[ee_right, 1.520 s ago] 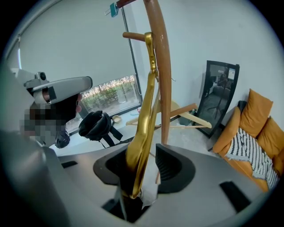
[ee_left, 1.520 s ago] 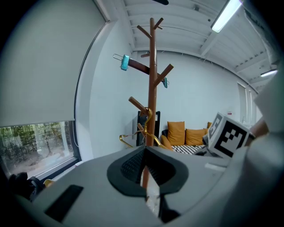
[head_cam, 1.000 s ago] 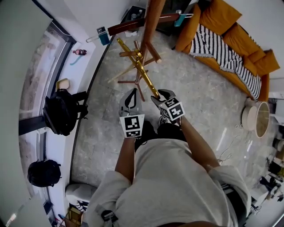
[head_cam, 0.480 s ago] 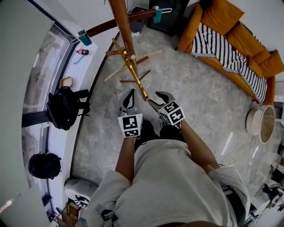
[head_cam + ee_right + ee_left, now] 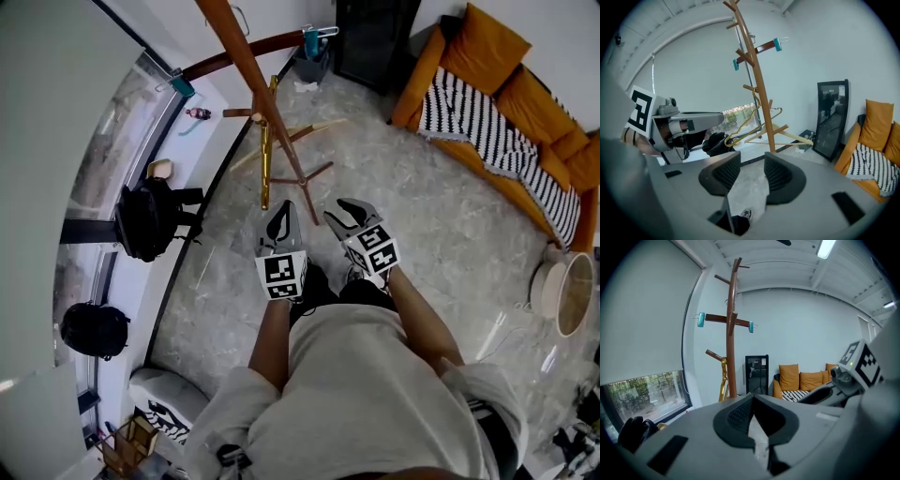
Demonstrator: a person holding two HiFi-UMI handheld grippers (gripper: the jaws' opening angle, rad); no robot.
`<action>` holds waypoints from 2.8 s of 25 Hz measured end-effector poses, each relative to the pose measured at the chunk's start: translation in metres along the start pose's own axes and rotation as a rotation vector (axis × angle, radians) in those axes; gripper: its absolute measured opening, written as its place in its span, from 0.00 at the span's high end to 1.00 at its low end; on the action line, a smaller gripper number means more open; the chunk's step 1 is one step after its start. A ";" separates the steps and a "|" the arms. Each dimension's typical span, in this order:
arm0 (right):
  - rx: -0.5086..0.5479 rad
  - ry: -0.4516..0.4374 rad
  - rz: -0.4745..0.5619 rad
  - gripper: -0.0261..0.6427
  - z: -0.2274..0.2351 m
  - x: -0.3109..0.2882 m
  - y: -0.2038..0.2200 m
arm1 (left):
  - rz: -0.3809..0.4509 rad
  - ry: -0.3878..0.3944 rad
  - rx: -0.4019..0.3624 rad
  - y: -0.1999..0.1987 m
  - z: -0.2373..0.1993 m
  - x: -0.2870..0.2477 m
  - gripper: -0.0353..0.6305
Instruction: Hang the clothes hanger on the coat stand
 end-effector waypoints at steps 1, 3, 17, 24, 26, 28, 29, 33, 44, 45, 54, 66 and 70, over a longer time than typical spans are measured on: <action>0.000 0.010 0.018 0.76 0.002 0.008 -0.001 | 0.000 -0.008 0.003 0.000 0.005 0.004 0.93; -0.007 0.027 0.064 0.83 0.006 0.022 -0.003 | 0.017 -0.029 -0.001 -0.001 0.014 0.011 0.93; 0.063 0.149 0.365 0.95 0.012 0.105 -0.023 | 0.071 -0.150 0.006 -0.008 0.055 0.059 0.93; 0.128 0.198 0.493 0.96 -0.011 0.151 -0.034 | 0.120 -0.158 0.002 -0.017 0.061 0.090 0.93; 0.132 0.216 0.527 0.96 -0.016 0.164 -0.036 | 0.143 -0.159 -0.001 -0.022 0.061 0.099 0.93; 0.132 0.240 0.561 0.96 -0.021 0.179 -0.039 | 0.168 -0.153 -0.002 -0.027 0.061 0.108 0.93; 0.137 0.257 0.575 0.96 -0.023 0.186 -0.042 | 0.182 -0.148 -0.005 -0.030 0.062 0.112 0.93; 0.190 0.317 0.603 0.96 -0.036 0.206 -0.051 | 0.224 -0.145 -0.023 -0.035 0.056 0.131 0.93; 0.206 0.384 0.610 0.96 -0.081 0.217 -0.079 | 0.316 -0.109 -0.010 -0.054 0.019 0.168 0.93; 0.204 0.386 0.617 0.96 -0.084 0.217 -0.082 | 0.321 -0.106 -0.014 -0.054 0.017 0.169 0.93; 0.225 0.381 0.638 0.96 -0.100 0.212 -0.100 | 0.362 -0.090 -0.052 -0.067 0.009 0.174 0.93; 0.228 0.381 0.653 0.96 -0.095 0.210 -0.106 | 0.364 -0.096 -0.051 -0.072 0.006 0.170 0.93; 0.232 0.382 0.642 0.96 -0.094 0.212 -0.108 | 0.359 -0.099 -0.048 -0.071 0.007 0.168 0.93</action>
Point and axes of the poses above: the fingertips, and each gripper's own axes: x backward along the fingers, z to its right, y out of its underside, the point moved 6 cm from there along x, backward along the fingers, and after that the axes turned 15 degrees about -z, right-handed, at the moved point
